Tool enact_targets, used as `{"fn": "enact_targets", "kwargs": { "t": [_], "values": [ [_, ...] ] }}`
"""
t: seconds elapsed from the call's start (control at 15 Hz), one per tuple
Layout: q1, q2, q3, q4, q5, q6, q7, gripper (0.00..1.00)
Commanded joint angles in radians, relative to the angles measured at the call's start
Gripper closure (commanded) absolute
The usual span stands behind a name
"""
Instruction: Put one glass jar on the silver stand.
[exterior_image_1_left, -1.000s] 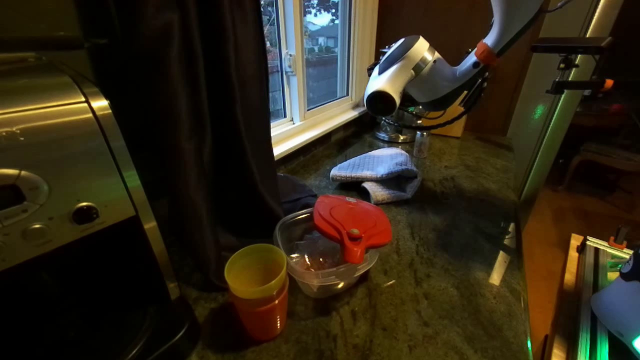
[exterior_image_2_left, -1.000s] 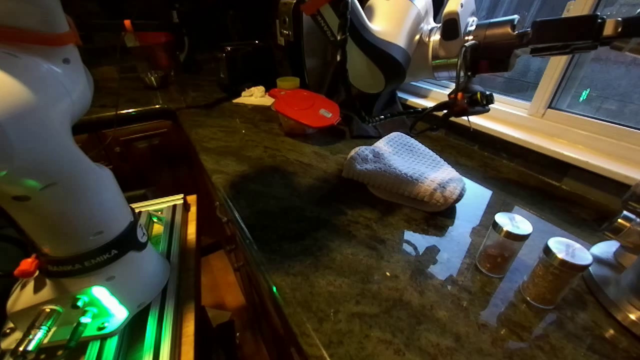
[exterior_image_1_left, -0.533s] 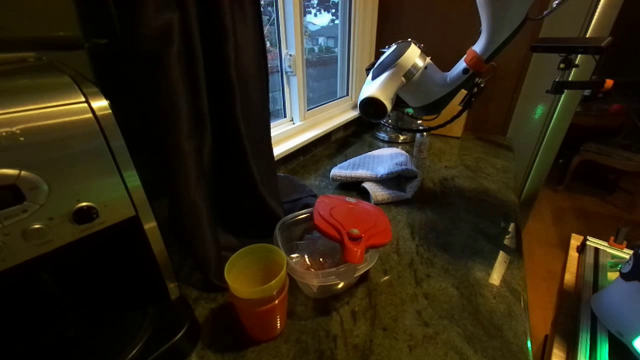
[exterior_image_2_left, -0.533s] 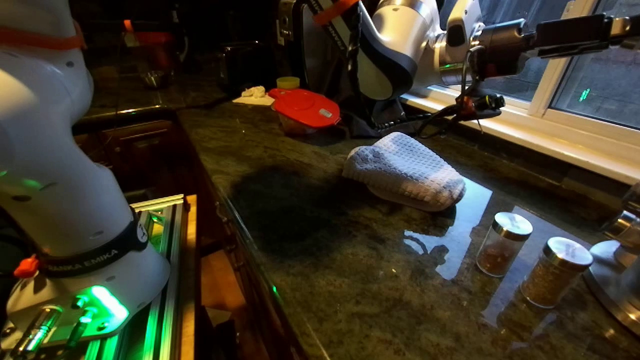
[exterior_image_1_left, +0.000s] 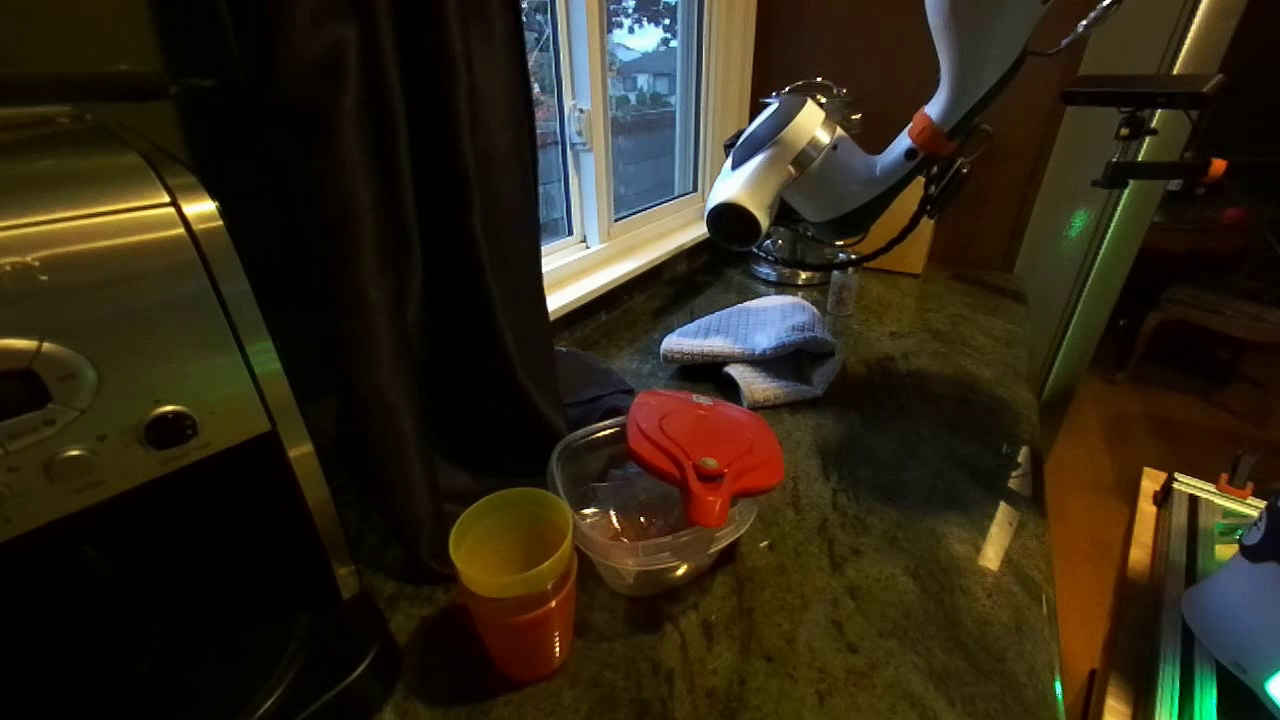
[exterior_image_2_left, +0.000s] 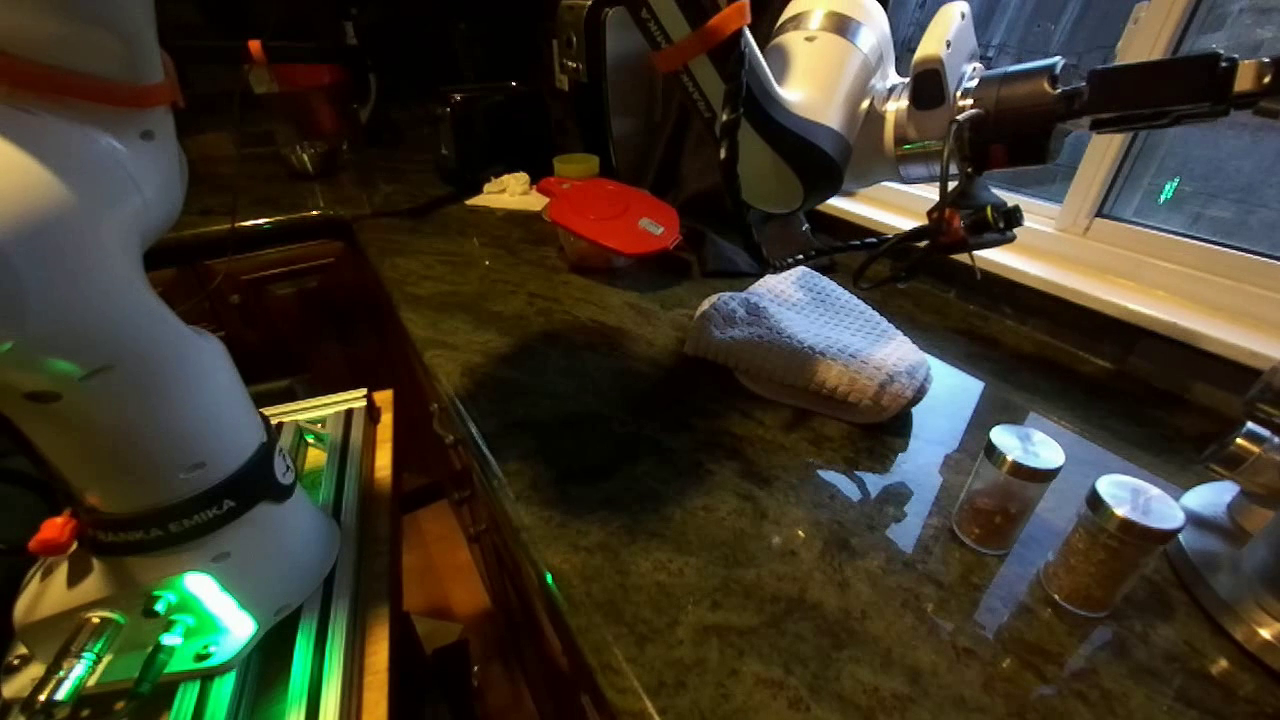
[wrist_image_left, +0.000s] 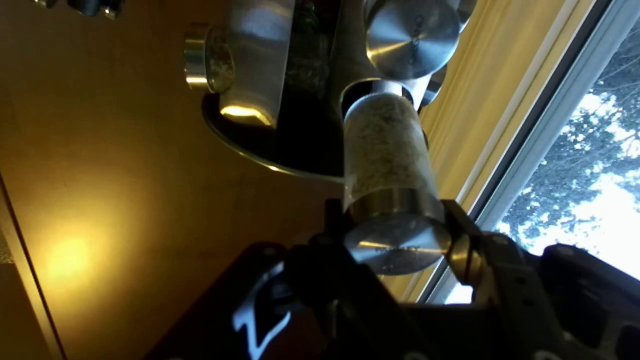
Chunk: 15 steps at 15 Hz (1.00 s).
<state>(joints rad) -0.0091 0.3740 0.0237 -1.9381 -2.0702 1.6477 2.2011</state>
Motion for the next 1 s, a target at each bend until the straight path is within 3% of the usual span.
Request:
{"fn": "enact_targets", "kwargs": {
  "t": [0.0, 0.93],
  "values": [
    [-0.005, 0.039, -0.001, 0.044, 0.009, -0.034, 0.013, 0.76],
    [-0.025, 0.082, -0.005, 0.113, 0.038, -0.045, -0.008, 0.76]
  ]
}}
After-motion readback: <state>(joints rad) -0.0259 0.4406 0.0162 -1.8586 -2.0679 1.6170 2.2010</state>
